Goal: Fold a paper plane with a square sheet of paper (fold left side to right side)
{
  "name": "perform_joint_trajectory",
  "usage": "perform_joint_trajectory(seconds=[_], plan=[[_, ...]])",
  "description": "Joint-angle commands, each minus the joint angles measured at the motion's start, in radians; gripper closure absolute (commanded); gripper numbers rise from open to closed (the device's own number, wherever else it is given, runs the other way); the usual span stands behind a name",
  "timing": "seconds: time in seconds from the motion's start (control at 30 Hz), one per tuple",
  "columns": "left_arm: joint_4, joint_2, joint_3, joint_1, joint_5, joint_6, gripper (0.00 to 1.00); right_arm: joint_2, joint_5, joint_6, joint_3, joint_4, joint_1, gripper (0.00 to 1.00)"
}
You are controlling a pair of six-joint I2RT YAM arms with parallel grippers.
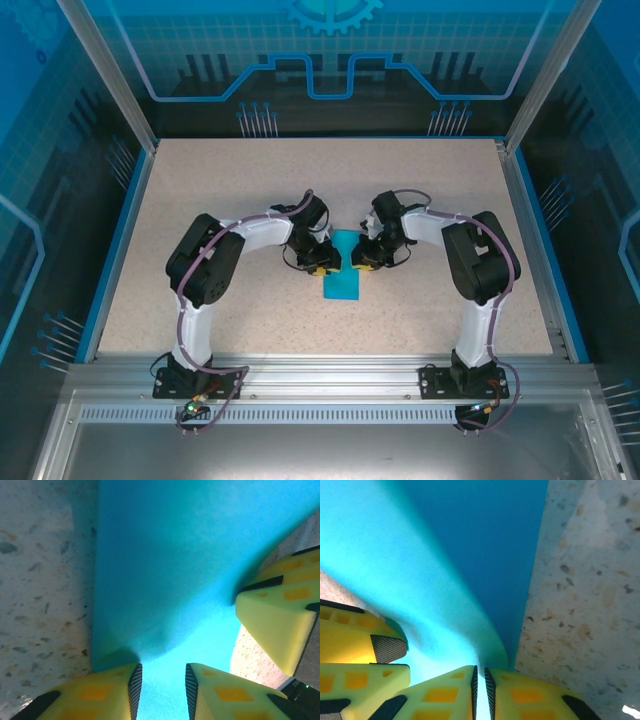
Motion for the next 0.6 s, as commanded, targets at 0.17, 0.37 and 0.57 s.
perform_joint_trajectory(seconds=[0.17, 0.37, 0.57], plan=[[-0.028, -0.065, -0.106, 0.029, 0.001, -0.006, 0.63, 0.062, 0.068, -0.017, -0.01, -0.054, 0.016, 0.83], [0.006, -0.139, -0.09, 0.067, 0.074, -0.011, 0.6, 0.065, 0.06, -0.017, -0.004, -0.05, 0.019, 0.83], [0.075, -0.097, -0.025, 0.065, 0.147, -0.039, 0.6, 0.066, 0.06, -0.016, -0.001, -0.051, 0.021, 0.83]])
